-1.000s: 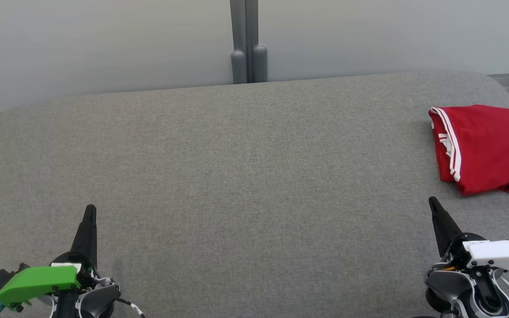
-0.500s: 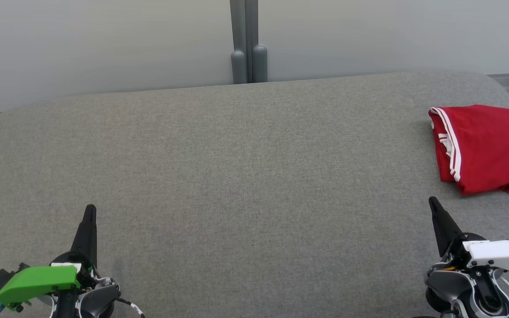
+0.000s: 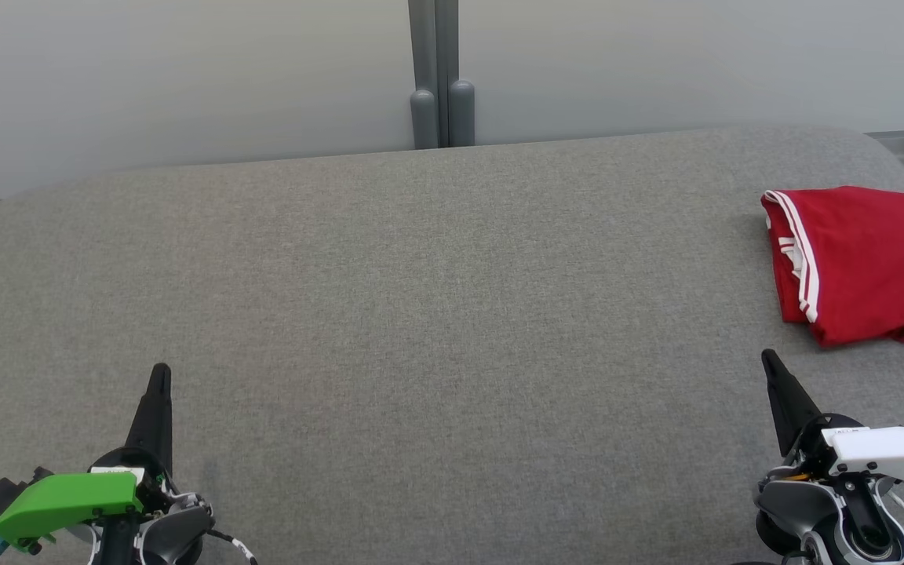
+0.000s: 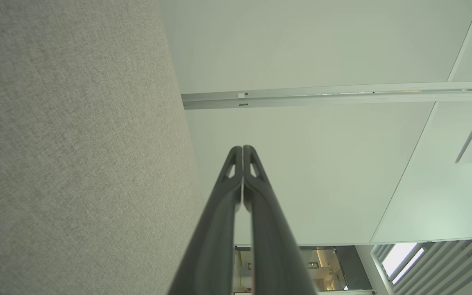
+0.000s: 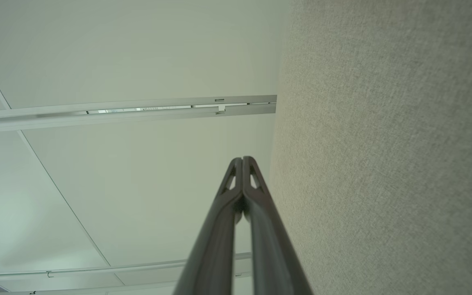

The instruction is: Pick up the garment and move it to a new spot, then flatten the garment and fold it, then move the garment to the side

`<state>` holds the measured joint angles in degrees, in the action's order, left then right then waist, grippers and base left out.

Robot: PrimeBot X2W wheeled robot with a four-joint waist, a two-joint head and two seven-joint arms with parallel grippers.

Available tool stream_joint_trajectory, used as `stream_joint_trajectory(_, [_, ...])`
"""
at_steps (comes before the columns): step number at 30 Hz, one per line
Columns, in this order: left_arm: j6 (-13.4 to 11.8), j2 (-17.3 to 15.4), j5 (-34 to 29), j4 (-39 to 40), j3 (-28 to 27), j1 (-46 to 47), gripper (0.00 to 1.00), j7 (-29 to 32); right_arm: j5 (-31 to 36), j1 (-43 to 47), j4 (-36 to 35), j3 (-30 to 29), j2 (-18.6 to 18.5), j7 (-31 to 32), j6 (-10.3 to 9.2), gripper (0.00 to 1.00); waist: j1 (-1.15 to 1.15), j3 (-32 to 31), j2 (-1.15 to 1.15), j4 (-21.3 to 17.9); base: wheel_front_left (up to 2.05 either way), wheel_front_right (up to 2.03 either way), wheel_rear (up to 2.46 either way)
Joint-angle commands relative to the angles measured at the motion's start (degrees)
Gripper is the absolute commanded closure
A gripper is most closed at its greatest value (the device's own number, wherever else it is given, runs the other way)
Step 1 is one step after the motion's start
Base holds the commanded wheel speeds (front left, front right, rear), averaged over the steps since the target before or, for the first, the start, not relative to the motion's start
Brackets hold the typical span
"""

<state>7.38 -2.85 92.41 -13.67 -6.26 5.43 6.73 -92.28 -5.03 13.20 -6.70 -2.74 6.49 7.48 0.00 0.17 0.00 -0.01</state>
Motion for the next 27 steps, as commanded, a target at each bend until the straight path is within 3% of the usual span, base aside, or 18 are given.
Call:
stream_joint_trajectory(1, [0.2, 0.0, 0.1, 0.1, -0.2, 0.9, 1.00, 0.1, -0.4, -0.6, -0.2, 0.0, -0.3, 0.1, 0.02, 1.00, 0.00, 0.0, 0.00, 0.0, 0.00, 0.00, 0.00])
stream_joint_trajectory(27, [0.2, 0.0, 0.1, 0.1, -0.1, 0.9, 1.00, 0.0, -0.4, -0.6, -0.2, 0.0, -0.3, 0.1, 0.02, 1.00, 0.00, 0.0, 0.00, 0.0, 0.00, 0.00, 0.00])
